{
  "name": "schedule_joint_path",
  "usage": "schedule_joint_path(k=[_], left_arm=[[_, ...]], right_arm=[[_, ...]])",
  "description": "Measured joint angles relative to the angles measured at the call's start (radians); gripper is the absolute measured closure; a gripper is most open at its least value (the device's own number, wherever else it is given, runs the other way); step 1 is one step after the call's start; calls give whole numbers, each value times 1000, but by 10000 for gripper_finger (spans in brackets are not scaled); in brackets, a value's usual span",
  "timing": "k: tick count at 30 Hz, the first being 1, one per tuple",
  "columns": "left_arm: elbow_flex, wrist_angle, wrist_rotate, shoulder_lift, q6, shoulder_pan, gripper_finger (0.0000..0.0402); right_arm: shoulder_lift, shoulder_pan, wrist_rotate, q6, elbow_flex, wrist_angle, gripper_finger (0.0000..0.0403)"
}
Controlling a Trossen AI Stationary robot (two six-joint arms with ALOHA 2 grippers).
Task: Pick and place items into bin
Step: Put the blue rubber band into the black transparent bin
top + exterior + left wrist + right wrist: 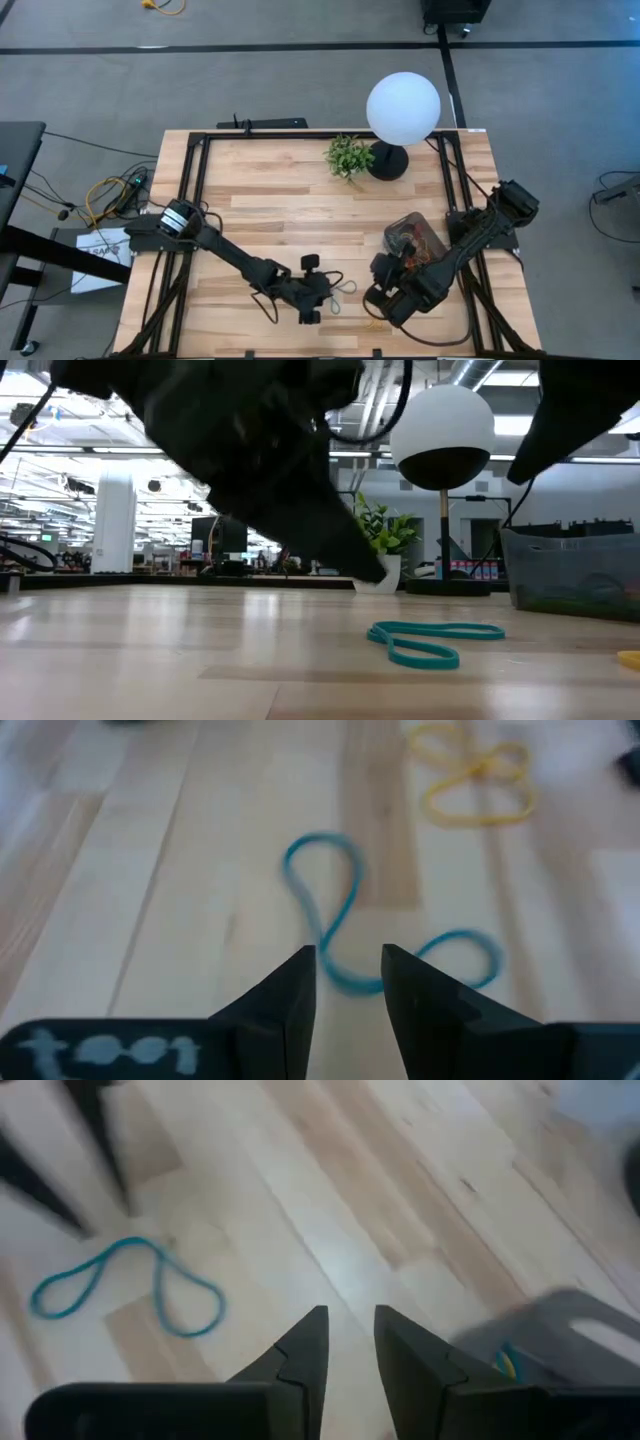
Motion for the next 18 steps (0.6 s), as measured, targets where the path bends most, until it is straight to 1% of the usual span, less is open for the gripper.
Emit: schedule_joint_path(k=[6, 10, 12, 18], left_arm=[[0, 31, 40, 24, -9, 12, 294], [-1, 47, 37, 40, -13, 16, 294], [-1, 41, 32, 48, -15, 17, 294], [5, 132, 2, 106, -14, 28, 294]], right_arm=[[0, -27, -2, -204, 0, 172, 323], [0, -46, -4, -313, 0, 268, 323], [0, -54, -5, -352, 0, 305, 323], [1, -70, -6, -387, 0, 340, 323]])
